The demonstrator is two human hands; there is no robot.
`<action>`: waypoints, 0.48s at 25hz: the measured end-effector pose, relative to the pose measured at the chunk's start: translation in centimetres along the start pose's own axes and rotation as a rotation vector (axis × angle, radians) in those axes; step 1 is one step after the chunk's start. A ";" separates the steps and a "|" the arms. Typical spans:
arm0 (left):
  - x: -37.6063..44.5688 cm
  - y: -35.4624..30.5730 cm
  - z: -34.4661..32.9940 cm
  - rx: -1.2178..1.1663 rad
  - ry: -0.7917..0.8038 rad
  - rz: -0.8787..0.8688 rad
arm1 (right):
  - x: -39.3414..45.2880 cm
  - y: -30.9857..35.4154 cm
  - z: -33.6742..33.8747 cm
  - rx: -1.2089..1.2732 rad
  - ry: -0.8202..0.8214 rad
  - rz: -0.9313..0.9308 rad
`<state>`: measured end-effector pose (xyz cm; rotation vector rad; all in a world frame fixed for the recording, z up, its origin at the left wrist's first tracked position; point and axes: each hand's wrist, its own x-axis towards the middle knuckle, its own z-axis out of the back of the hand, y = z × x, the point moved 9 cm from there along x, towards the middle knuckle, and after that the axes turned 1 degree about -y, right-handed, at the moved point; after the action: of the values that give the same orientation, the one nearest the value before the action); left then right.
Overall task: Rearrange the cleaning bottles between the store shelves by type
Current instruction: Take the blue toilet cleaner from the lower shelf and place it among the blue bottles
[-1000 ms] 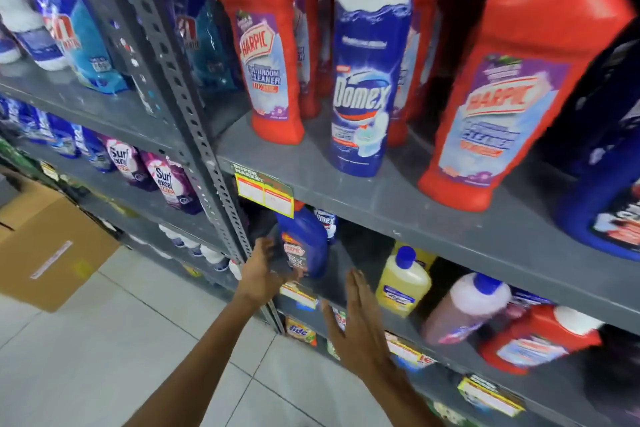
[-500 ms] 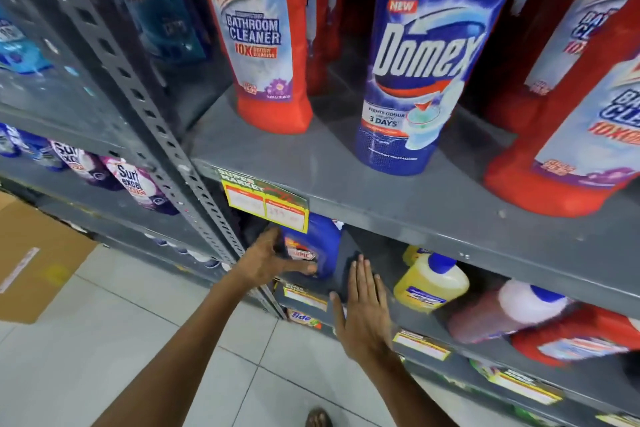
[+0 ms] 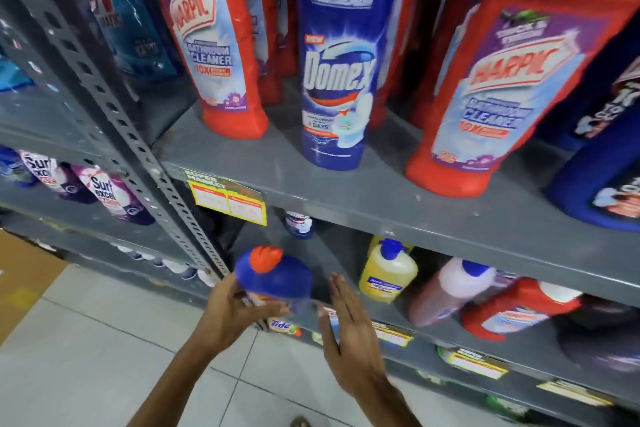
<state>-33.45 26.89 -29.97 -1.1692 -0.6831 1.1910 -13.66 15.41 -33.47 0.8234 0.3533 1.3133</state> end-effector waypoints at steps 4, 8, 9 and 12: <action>-6.4 -5.8 -2.4 -0.031 0.064 -0.115 | -4.8 2.8 12.6 0.117 -0.271 0.146; -10.5 -15.5 -7.6 -0.163 0.094 -0.206 | -8.2 2.7 28.0 0.126 -0.625 0.235; -11.2 -18.4 -9.3 -0.196 0.116 -0.245 | -8.7 2.2 31.4 0.098 -0.684 0.240; -13.6 -27.1 -14.9 -0.281 0.193 -0.376 | -9.5 -0.1 40.1 -0.035 -0.761 0.176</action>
<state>-14.76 10.71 -6.90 -1.2987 -0.8953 0.6721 10.40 -6.81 -8.50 1.2707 -0.3501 1.0641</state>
